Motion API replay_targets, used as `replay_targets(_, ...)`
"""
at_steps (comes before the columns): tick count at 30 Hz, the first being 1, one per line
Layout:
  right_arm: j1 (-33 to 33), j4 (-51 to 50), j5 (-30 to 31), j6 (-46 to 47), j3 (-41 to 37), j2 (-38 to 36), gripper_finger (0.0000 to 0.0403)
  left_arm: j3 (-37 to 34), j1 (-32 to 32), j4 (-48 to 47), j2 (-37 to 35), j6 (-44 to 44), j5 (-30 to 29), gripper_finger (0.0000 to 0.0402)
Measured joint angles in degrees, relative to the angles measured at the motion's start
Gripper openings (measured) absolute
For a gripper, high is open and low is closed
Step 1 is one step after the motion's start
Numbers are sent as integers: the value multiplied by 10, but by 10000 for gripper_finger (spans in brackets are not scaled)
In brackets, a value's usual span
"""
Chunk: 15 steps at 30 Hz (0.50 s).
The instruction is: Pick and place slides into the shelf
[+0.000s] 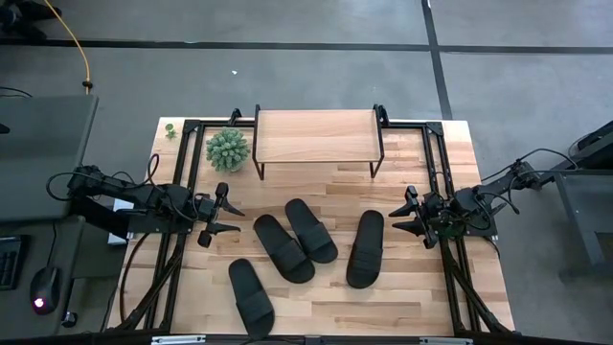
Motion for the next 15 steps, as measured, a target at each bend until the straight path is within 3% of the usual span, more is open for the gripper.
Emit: replay_targets(15,0,0,0,0,0,0,142,0,0,12,0,17,0,177)
